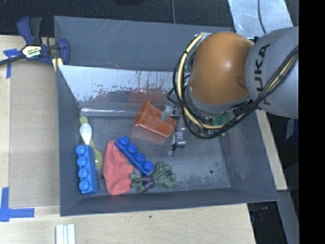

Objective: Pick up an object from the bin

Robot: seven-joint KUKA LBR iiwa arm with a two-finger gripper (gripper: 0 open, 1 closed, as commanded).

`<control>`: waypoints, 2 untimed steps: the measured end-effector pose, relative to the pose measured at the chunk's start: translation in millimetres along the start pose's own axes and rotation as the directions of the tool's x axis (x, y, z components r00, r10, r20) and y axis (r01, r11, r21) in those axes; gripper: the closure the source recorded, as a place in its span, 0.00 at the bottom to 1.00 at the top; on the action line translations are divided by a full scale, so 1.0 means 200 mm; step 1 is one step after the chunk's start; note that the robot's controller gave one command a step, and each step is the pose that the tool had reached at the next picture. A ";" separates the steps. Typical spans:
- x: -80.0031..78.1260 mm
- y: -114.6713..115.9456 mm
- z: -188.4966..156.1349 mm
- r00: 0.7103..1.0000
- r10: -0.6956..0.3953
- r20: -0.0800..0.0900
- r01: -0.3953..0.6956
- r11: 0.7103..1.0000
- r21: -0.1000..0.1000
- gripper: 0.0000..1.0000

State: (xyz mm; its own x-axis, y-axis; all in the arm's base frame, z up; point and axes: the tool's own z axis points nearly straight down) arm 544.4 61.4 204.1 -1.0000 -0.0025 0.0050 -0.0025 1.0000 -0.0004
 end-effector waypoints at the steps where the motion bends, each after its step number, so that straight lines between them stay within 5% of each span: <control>1: -0.01 0.00 -0.02 1.000 0.002 0.009 -0.002 1.000 -0.001 0.00; 2: -0.09 -0.05 0.33 1.000 -0.018 0.014 0.018 1.000 -0.001 0.00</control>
Offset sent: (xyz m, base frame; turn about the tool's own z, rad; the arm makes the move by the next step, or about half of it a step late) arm 0.0195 -0.0126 -0.0919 -0.0240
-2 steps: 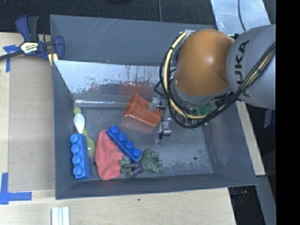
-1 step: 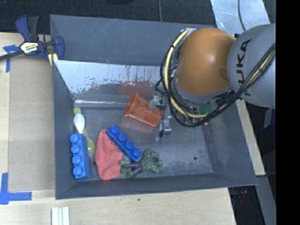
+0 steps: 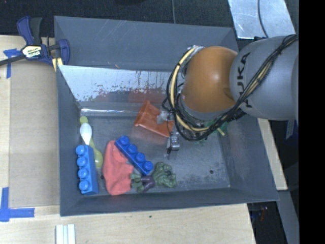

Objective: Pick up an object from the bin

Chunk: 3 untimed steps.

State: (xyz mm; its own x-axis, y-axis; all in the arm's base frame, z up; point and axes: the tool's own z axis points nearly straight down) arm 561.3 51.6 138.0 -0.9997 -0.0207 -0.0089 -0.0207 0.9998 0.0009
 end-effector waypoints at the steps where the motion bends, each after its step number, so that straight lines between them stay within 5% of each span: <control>1: -0.01 -0.16 0.18 0.990 0.141 0.002 -0.141 0.990 -0.001 0.00; 2: -0.12 -0.18 0.27 1.000 0.005 -0.010 -0.005 1.000 0.002 0.00; 3: -0.05 -0.15 0.10 0.994 -0.110 -0.006 0.110 0.994 -0.002 0.00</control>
Offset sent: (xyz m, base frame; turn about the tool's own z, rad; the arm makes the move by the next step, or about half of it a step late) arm 0.0493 -0.0292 -0.0680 -0.1608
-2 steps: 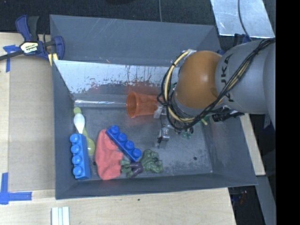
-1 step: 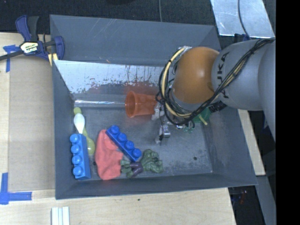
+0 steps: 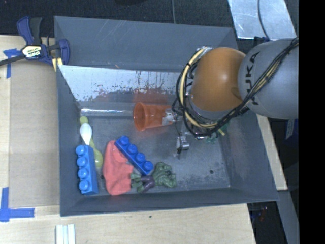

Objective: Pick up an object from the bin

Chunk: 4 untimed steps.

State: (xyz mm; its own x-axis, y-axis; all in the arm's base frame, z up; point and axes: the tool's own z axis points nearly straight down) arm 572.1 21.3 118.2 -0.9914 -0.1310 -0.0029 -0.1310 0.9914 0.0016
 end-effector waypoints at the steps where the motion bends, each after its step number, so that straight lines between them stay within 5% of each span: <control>1: -0.09 -0.10 0.01 0.955 0.297 0.000 -0.297 0.955 0.002 0.00; 2: -0.06 -0.01 -0.26 0.969 0.247 0.003 -0.247 0.969 0.001 0.00; 4: -0.25 -0.05 0.01 0.979 0.202 0.022 -0.202 0.979 -0.003 0.00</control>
Offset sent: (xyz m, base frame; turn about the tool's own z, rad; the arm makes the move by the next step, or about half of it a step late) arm 0.0085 0.0096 0.0770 0.2323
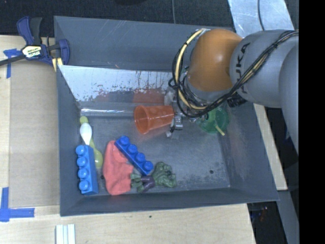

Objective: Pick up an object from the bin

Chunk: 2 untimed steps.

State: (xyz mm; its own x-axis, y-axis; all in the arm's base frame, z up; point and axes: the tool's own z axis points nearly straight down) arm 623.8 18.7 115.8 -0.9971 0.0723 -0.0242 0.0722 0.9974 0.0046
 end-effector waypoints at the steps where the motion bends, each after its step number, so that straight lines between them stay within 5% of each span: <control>1: 0.00 0.03 0.12 0.989 -0.151 -0.005 0.151 0.989 0.001 0.00; 2: -0.02 -0.02 0.22 0.976 -0.220 0.001 0.220 0.976 0.000 1.00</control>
Offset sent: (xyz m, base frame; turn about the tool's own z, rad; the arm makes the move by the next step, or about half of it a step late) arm 0.0028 -0.0030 -0.0458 -0.2241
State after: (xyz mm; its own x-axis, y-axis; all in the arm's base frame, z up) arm 627.9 15.5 71.4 -0.9886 -0.1485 -0.0257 -0.1485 0.9889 -0.0007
